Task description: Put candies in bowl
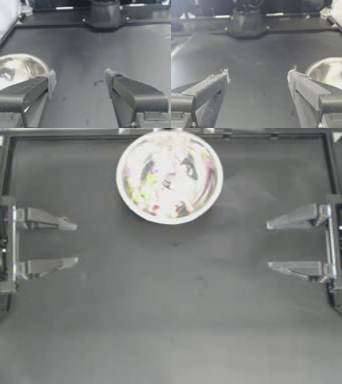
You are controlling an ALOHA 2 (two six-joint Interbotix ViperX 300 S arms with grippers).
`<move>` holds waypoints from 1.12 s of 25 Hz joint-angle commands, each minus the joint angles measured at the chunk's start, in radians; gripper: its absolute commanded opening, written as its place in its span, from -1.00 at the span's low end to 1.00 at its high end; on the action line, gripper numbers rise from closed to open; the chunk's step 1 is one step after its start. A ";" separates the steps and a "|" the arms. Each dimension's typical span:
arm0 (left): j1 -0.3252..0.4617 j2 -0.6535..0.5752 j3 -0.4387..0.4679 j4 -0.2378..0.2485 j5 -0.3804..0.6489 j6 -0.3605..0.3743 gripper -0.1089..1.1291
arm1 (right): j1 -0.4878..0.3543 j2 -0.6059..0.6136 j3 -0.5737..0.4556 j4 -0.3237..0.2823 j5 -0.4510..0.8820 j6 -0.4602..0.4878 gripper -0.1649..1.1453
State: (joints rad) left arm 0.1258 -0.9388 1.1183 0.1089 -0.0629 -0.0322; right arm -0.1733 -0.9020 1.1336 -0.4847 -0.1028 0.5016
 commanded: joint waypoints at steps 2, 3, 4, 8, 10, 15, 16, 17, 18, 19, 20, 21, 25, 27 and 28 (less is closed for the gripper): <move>-0.011 -0.049 0.020 -0.008 -0.006 -0.003 0.62 | -0.002 0.006 -0.021 -0.002 -0.008 -0.002 0.77; -0.012 -0.061 0.025 -0.011 -0.008 -0.003 0.61 | -0.002 0.005 -0.021 -0.002 -0.006 -0.002 0.77; -0.015 -0.075 0.031 -0.012 -0.008 -0.003 0.60 | -0.002 0.005 -0.020 -0.002 -0.008 -0.002 0.77; -0.025 -0.115 0.051 -0.021 0.000 -0.003 0.57 | -0.002 0.005 -0.015 0.000 -0.008 -0.002 0.77; -0.025 -0.127 0.061 -0.025 0.000 -0.003 0.56 | -0.002 0.005 -0.014 0.005 -0.008 -0.002 0.77; -0.025 -0.152 0.080 -0.026 0.003 -0.002 0.56 | -0.002 -0.037 0.005 0.008 -0.008 0.002 0.77; -0.025 -0.158 0.083 -0.028 0.008 -0.002 0.56 | -0.002 -0.049 0.009 0.008 -0.008 0.002 0.77; -0.025 -0.164 0.084 -0.028 0.014 -0.002 0.56 | 0.000 -0.061 0.014 0.011 -0.008 0.002 0.77; -0.025 -0.169 0.086 -0.028 0.021 -0.002 0.56 | -0.002 -0.069 0.017 0.014 -0.008 0.002 0.77; -0.025 -0.175 0.089 -0.028 0.031 -0.002 0.56 | -0.002 -0.075 0.020 0.015 -0.008 0.002 0.77; -0.025 -0.184 0.094 -0.029 0.041 0.000 0.56 | -0.002 -0.080 0.021 0.014 -0.008 0.002 0.77; -0.025 -0.192 0.098 -0.029 0.044 -0.002 0.56 | -0.002 -0.080 0.023 0.014 -0.006 0.002 0.77; -0.025 -0.227 0.112 -0.029 0.048 -0.002 0.56 | -0.002 -0.081 0.029 0.009 -0.008 0.002 0.77; -0.025 -0.242 0.115 -0.029 0.049 -0.002 0.56 | -0.002 -0.083 0.034 0.008 -0.012 0.002 0.77; -0.025 -0.249 0.117 -0.028 0.049 -0.002 0.56 | -0.002 -0.083 0.037 0.009 -0.017 0.002 0.77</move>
State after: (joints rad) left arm 0.1012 -1.1873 1.2456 0.0813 -0.0107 -0.0337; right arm -0.1733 -0.9894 1.1796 -0.4755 -0.1074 0.5016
